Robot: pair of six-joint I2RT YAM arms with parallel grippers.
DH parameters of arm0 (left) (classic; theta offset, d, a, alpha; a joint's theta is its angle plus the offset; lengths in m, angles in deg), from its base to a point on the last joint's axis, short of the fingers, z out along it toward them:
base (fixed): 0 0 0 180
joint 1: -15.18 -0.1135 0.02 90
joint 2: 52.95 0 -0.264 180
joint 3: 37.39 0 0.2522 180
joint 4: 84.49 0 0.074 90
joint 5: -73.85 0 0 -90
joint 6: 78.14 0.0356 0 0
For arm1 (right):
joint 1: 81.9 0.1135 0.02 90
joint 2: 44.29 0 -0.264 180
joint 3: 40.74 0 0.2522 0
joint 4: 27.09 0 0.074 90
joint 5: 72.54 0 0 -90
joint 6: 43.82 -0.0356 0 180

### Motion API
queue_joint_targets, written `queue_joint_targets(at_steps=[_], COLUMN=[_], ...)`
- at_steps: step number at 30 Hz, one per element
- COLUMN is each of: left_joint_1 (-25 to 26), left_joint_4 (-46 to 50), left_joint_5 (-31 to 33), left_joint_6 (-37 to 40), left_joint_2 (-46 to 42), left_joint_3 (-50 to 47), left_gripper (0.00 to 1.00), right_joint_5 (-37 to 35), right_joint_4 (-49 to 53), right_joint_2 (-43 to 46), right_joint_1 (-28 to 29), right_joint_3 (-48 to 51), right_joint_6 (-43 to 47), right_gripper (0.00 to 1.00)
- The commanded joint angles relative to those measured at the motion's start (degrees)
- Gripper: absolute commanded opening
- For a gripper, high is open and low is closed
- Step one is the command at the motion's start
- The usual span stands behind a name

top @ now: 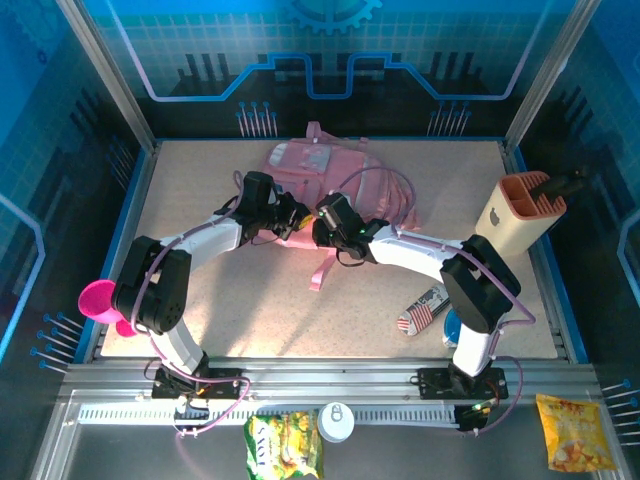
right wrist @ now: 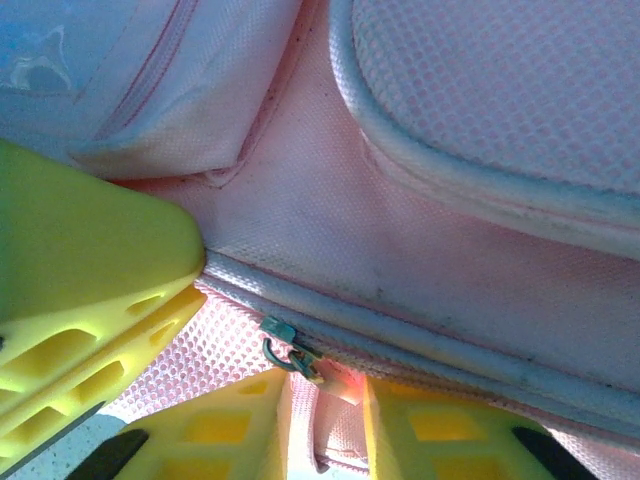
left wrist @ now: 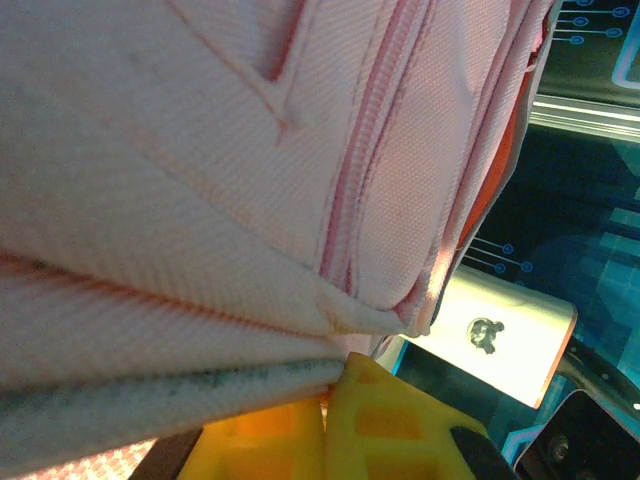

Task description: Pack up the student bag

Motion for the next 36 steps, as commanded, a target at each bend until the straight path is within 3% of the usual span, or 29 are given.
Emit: queue_joint_targets(at_steps=[1,7,17,28,33,36], left_joint_1=[0.9,0.9,0.7,-0.4,-0.4,-0.4], left_joint_4=[-3.1,-3.0,-1.7,-0.8,-0.7,-0.6], left_joint_5=[-3.2,-3.2,-1.7,-1.2,-1.8,-1.7], left_joint_6=[0.6,0.5,1.3,2.6,2.6,2.6], left_joint_2=[0.2,0.4,0.5,1.0,1.1,1.1], left_joint_3=[2.5,2.5,2.7,3.2,3.5,3.5], left_gripper=[0.01,0.01,0.00,0.00,0.00,0.00], right_joint_5=[-1.2,-1.6,-4.9,-10.1,-8.2,-3.9], right_joint_4=[0.6,2.0,8.6,15.7,15.1,12.3], right_joint_2=[0.7,-2.1,-1.1,8.5,8.3,8.2], right_joint_1=[-1.1,-1.4,-2.1,-4.6,-5.9,-6.0], right_joint_3=[-2.0,-5.0,-5.0,5.1,5.9,5.3], right_joint_6=[-0.5,0.5,-0.5,-2.0,-1.5,1.1], right_gripper=[0.29,0.25,0.09,0.07,0.08,0.14])
